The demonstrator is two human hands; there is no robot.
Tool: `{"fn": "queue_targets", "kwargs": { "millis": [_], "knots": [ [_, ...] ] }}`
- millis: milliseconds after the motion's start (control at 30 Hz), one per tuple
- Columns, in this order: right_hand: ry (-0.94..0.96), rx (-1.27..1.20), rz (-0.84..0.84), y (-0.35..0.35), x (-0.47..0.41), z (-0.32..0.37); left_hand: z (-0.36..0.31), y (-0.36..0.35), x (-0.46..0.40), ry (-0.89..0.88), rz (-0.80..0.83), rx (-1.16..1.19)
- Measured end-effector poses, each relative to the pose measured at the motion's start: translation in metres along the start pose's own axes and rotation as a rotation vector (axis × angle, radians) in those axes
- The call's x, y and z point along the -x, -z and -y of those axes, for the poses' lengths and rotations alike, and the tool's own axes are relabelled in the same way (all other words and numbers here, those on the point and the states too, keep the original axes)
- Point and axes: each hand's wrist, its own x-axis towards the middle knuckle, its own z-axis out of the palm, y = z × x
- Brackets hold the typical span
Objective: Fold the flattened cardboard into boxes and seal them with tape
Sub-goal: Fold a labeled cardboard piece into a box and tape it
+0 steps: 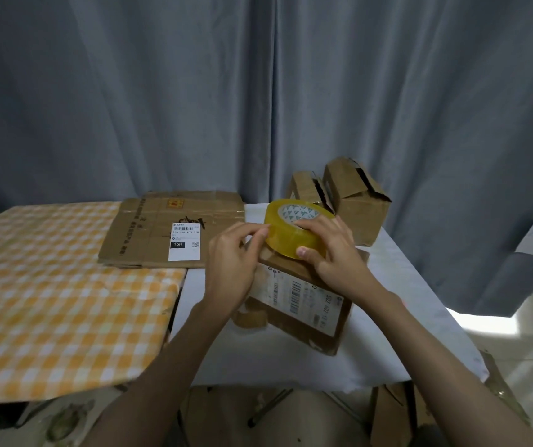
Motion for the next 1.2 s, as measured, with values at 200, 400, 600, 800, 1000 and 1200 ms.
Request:
{"fn": "queue_targets", "kwargs": {
  "millis": [200,400,600,800,1000,1200],
  "knots": [
    [-0.002,0.029,0.015,0.001,0.000,0.002,-0.003,-0.008,-0.008,0.089,-0.068,0.014],
    [0.042,0.112,0.042,-0.002,0.001,-0.001,0.009,-0.010,0.001,0.020,0.040,-0.064],
    [0.020,0.122,0.035,-0.003,-0.001,-0.004,0.009,0.007,-0.001,0.194,0.254,0.200],
    [0.014,0.122,0.051,-0.003,0.000,-0.004,0.006,0.010,0.002,0.280,0.386,0.309],
    [0.016,0.104,0.063,-0.003,0.000,-0.005,0.008,0.006,0.012,0.190,0.352,0.140],
    [0.008,0.089,0.070,-0.002,0.000,-0.006,0.014,-0.008,0.022,0.217,0.168,0.115]
  ]
}}
